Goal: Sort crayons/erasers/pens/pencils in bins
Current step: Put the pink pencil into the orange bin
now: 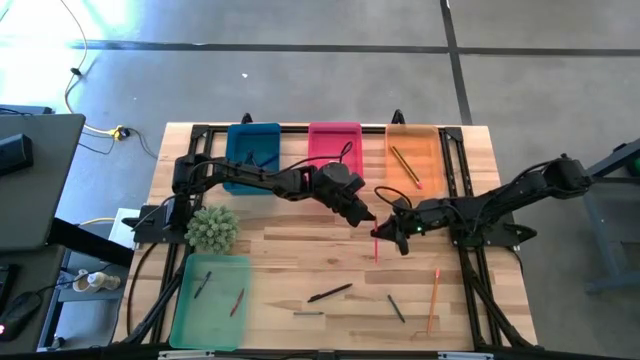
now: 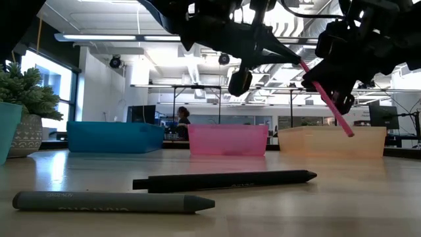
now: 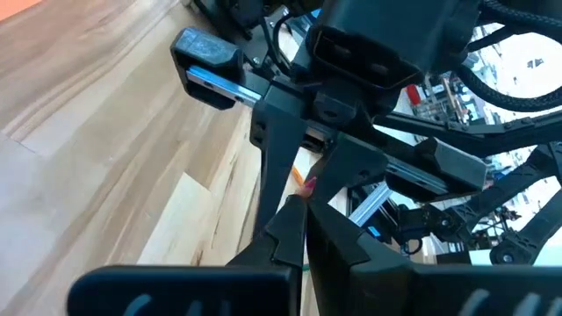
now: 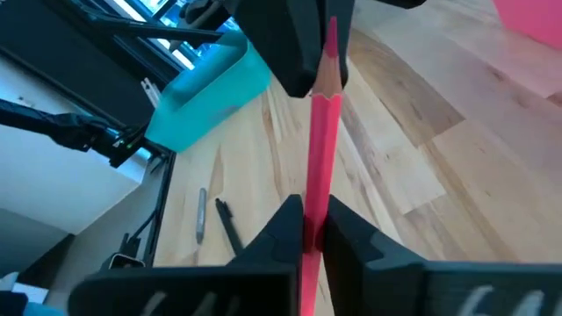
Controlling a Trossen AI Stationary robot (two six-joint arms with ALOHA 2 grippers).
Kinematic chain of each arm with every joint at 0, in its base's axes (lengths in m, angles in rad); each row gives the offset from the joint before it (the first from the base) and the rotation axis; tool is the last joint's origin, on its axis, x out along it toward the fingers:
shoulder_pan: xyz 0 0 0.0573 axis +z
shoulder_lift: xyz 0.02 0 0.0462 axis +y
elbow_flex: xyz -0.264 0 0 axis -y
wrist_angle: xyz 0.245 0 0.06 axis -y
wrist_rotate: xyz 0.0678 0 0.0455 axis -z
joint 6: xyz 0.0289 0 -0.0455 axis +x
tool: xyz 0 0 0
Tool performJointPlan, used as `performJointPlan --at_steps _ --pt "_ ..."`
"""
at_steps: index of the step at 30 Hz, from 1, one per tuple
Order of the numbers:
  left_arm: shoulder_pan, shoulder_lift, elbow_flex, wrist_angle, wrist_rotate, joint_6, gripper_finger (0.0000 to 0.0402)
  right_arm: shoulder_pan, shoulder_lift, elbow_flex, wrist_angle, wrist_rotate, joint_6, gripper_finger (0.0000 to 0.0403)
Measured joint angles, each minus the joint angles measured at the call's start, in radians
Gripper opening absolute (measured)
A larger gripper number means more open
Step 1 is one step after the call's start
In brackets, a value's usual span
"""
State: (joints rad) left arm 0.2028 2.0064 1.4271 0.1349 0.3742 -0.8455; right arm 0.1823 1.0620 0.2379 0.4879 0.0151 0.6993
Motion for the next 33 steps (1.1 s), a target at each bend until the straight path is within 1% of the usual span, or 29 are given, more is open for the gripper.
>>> performJointPlan --at_steps 4,7,10,13,19,21,24,33 --pt "0.000 0.000 0.000 -0.001 -0.031 0.000 0.0001 0.000 0.000 0.000 -0.004 0.003 0.024 0.0020" --pt "-0.001 0.000 0.000 -0.003 -0.055 0.012 0.0001 0.000 -0.002 0.000 -0.027 0.004 0.026 0.0011" --pt "0.000 0.000 0.000 -0.003 -0.061 0.054 0.0008 0.000 -0.002 0.000 -0.046 0.001 0.025 0.0006" --pt "0.001 0.000 0.000 -0.003 -0.071 0.079 0.0028 -0.002 -0.003 0.000 -0.067 -0.001 0.028 0.0008" --pt "0.011 0.000 0.000 -0.003 -0.078 0.132 0.0082 -0.041 -0.025 0.000 -0.137 -0.006 0.026 0.0005" --pt "0.023 0.000 0.000 -0.003 -0.064 0.144 0.0096 -0.062 -0.054 0.000 -0.178 -0.006 0.023 0.0005" --pt "0.048 0.000 0.000 -0.004 -0.061 0.154 0.0105 -0.095 -0.116 0.000 -0.239 -0.006 0.000 0.0004" --pt "0.110 0.000 0.000 -0.004 -0.046 0.151 0.0093 -0.240 -0.336 0.005 -0.384 -0.007 -0.083 0.0004"
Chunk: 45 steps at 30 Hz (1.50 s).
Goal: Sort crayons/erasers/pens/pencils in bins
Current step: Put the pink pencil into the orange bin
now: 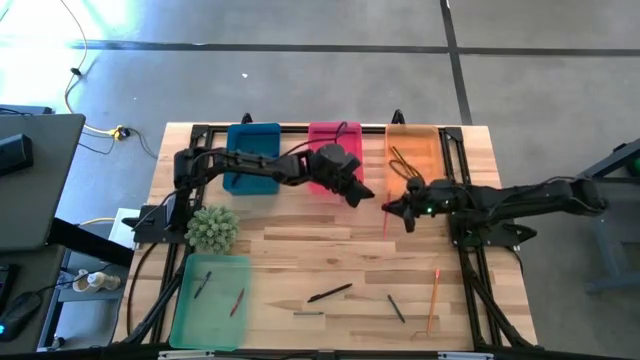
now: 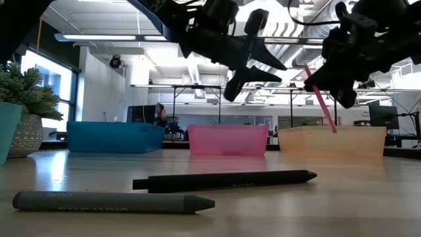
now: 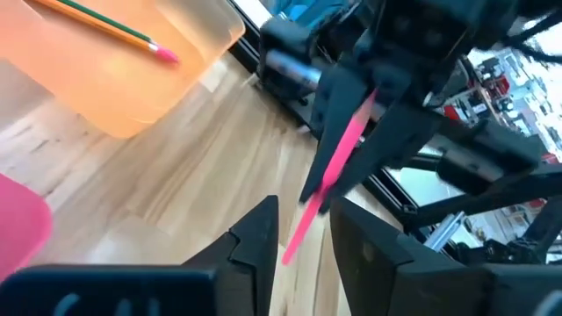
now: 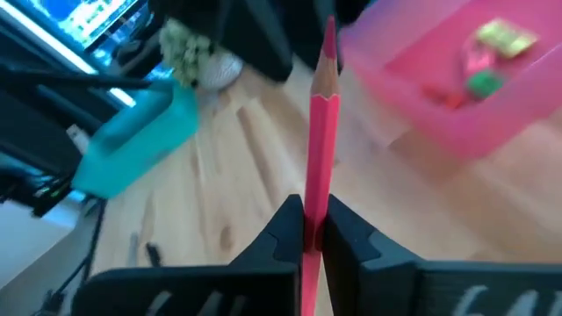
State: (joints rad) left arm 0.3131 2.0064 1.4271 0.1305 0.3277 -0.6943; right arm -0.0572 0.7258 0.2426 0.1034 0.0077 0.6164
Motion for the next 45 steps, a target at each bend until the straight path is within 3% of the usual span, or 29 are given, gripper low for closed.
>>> performJointPlan --at_steps 5,11,17,23,30,39,45 --pt "0.021 -0.010 -0.001 -0.002 -0.006 -0.001 0.0086 -0.101 -0.066 0.084 -0.153 0.000 -0.146 0.0004" --pt "0.040 -0.042 -0.001 -0.008 -0.016 0.036 0.0077 -0.258 -0.057 0.219 -0.339 0.000 -0.396 0.0005" --pt "0.047 -0.077 -0.001 -0.109 -0.070 0.081 0.0060 -0.439 -0.027 0.295 -0.413 0.000 -0.524 0.0005" --pt "0.039 -0.128 -0.001 -0.313 -0.191 0.141 0.0042 -0.593 0.042 0.353 -0.449 0.000 -0.556 0.0005" --pt "0.008 -0.189 -0.001 -0.486 -0.239 0.153 0.0029 -0.728 0.211 0.366 -0.485 -0.001 -0.572 0.0005" --pt "-0.065 -0.262 -0.001 -0.857 -0.409 0.102 0.0012 -0.799 0.372 0.366 -0.532 -0.016 -0.501 0.0005" --pt "-0.122 -0.280 -0.001 -1.011 -0.456 0.056 0.0004 -0.815 0.412 0.367 -0.559 -0.001 -0.485 0.0005"
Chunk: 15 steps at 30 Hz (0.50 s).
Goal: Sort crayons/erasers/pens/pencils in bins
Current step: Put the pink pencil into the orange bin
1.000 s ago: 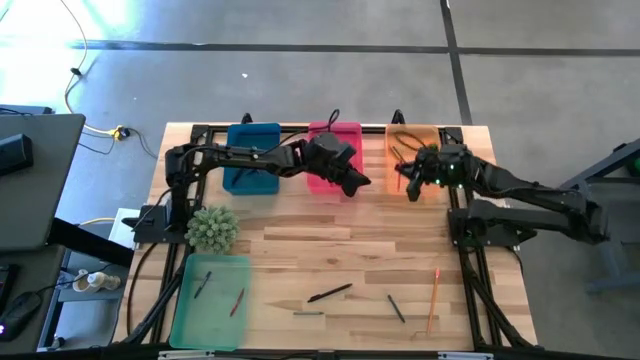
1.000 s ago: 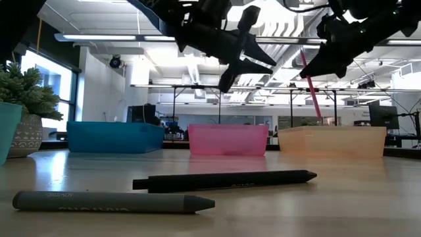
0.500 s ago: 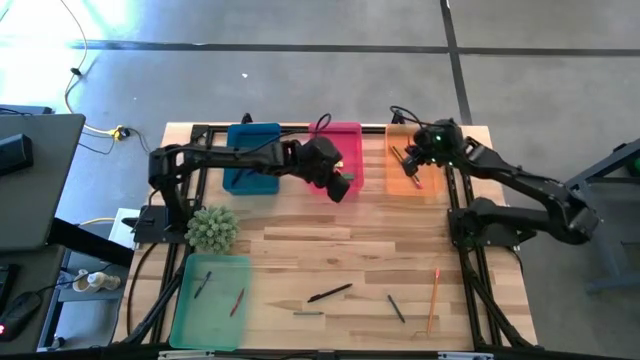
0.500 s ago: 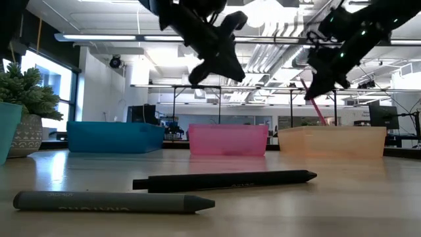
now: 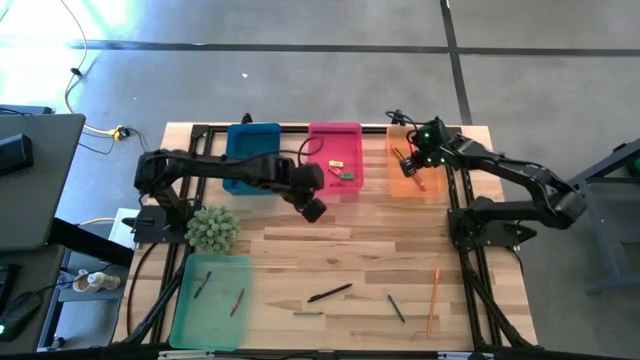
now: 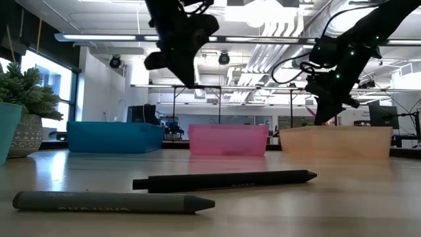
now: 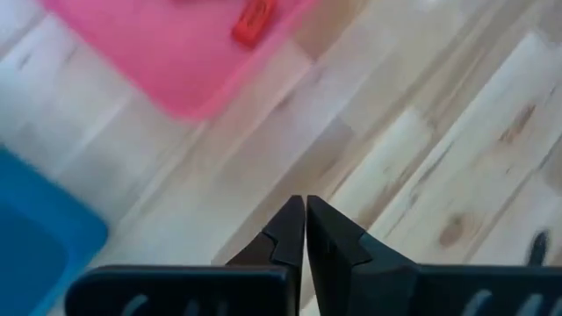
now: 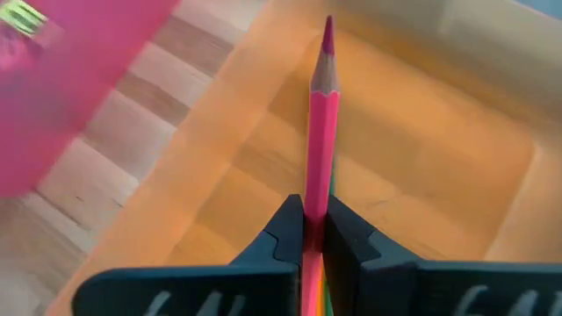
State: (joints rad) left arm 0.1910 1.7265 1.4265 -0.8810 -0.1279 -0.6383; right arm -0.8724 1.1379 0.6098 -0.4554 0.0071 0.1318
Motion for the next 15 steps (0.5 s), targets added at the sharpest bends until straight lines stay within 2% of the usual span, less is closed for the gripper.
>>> performJointPlan --at_steps 9,15 --pt "-0.068 0.001 0.000 -0.106 -0.028 -0.025 0.0003 -0.012 0.023 0.000 0.005 0.016 -0.009 0.0015" --pt "-0.075 0.001 0.000 -0.110 -0.010 -0.024 0.0003 -0.012 0.022 0.000 0.009 0.016 0.002 0.0081"
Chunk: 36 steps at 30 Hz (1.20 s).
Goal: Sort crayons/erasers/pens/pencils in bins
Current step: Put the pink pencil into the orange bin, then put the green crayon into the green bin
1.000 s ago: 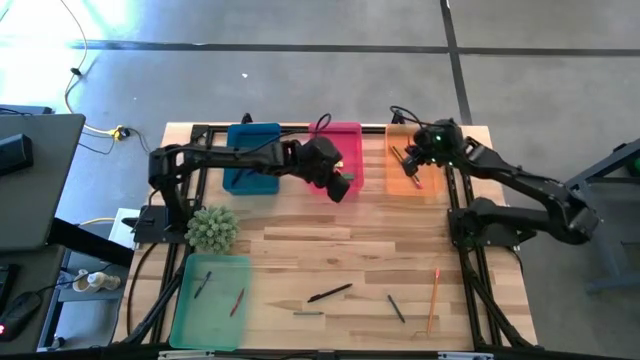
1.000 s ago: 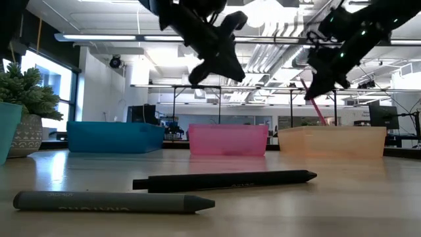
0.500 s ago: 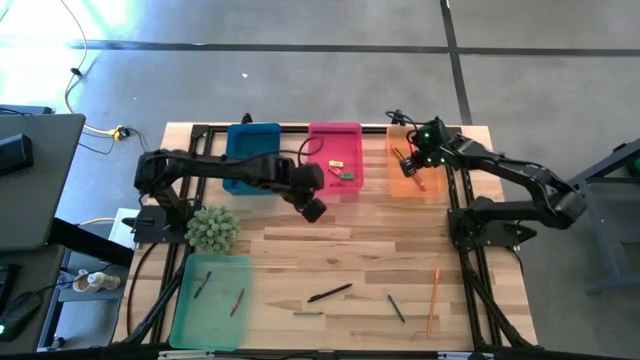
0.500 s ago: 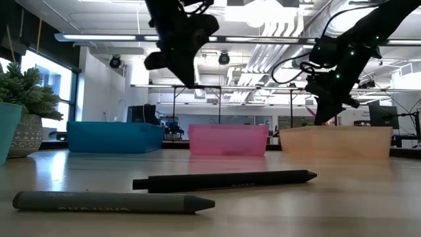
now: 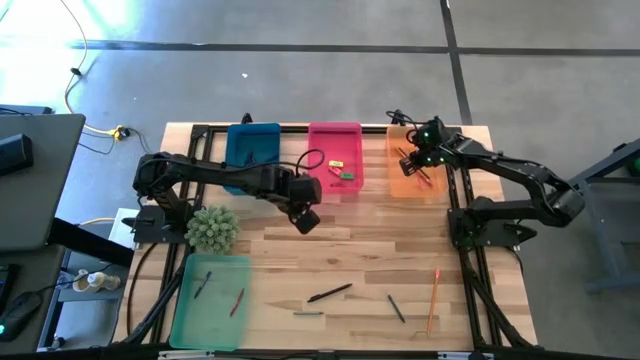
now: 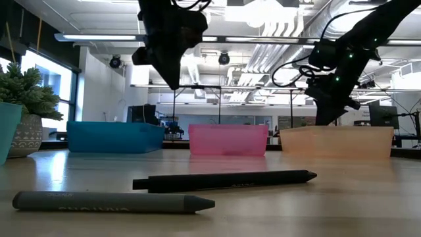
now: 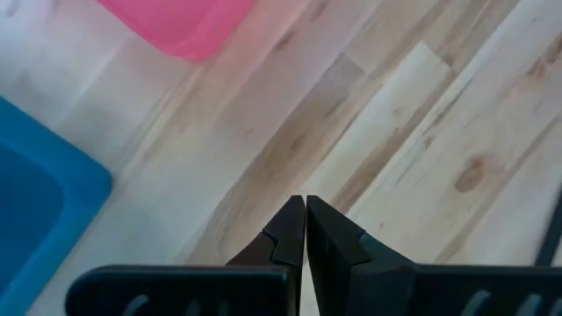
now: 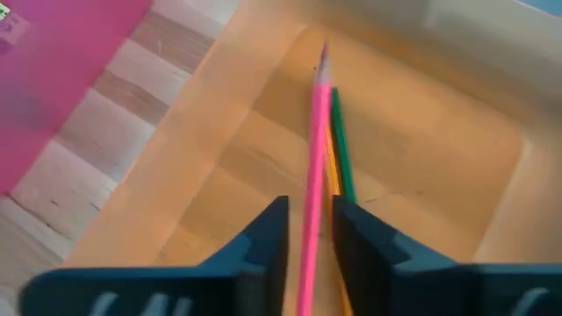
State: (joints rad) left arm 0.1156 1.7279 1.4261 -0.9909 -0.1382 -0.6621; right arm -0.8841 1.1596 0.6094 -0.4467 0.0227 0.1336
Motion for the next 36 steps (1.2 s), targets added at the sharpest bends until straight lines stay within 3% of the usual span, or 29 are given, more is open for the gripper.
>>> performJointPlan --at_steps 5,9,12,20,27,36 --pt "-0.004 0.000 0.000 -0.001 0.038 0.000 0.0003 0.000 -0.006 0.038 -0.064 0.000 0.007 0.0130" --pt "-0.015 0.000 0.000 -0.002 0.040 0.005 0.0012 0.000 -0.007 0.114 -0.148 0.000 0.008 0.0142" --pt "-0.026 0.001 0.000 -0.005 0.041 0.018 0.0033 0.001 -0.008 0.175 -0.228 -0.022 0.024 0.0142" --pt "-0.060 0.002 0.000 -0.094 0.028 -0.042 0.0118 0.032 -0.031 0.246 -0.429 -0.200 0.142 0.0138" --pt "-0.098 0.002 0.000 -0.210 0.034 -0.040 0.0158 0.200 -0.138 0.243 -0.514 -0.238 0.306 0.0138" --pt "-0.159 0.002 0.000 -0.213 0.041 0.020 0.0155 0.494 -0.253 0.243 -0.556 -0.128 0.649 0.0138"
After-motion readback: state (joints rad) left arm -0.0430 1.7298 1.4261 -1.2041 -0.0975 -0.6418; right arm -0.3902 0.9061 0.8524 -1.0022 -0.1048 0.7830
